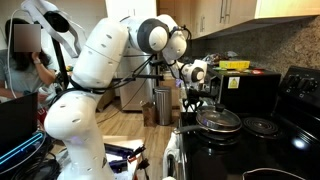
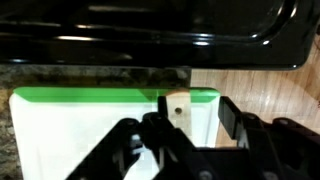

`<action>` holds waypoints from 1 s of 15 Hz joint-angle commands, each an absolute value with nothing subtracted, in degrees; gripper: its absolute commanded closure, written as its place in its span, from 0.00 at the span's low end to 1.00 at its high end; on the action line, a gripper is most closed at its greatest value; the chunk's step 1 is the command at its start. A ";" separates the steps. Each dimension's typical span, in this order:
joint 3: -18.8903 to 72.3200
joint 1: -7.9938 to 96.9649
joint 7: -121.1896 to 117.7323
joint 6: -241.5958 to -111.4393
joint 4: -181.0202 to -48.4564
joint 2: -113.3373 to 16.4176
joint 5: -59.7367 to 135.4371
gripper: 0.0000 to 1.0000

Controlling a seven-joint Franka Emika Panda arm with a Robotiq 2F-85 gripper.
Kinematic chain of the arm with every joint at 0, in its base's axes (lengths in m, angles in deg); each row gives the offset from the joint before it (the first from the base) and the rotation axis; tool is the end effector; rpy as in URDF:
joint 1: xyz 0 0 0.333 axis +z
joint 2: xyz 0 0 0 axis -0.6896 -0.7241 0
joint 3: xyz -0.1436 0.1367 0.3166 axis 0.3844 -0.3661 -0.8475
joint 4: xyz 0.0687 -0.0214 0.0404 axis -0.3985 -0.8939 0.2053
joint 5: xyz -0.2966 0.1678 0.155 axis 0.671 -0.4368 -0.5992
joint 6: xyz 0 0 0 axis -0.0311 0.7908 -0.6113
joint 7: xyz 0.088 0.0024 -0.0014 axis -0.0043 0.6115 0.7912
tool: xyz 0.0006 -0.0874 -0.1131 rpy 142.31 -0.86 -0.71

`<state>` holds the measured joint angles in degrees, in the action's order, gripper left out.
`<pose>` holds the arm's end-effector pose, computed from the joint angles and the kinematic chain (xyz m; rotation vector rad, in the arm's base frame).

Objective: Take the wooden spoon on the stove and put it on the counter

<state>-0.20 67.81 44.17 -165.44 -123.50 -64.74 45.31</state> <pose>0.4733 0.4533 0.2758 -2.1259 -2.2146 0.2051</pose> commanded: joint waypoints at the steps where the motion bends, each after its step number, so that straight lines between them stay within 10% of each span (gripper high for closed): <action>1: -1.05 67.14 44.71 -165.53 -122.72 -65.25 43.94 0.13; 15: -2.83 63.63 42.89 -161.54 -126.37 -57.66 32.53 0.00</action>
<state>-2.13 65.06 43.97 -164.09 -122.53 -62.39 34.88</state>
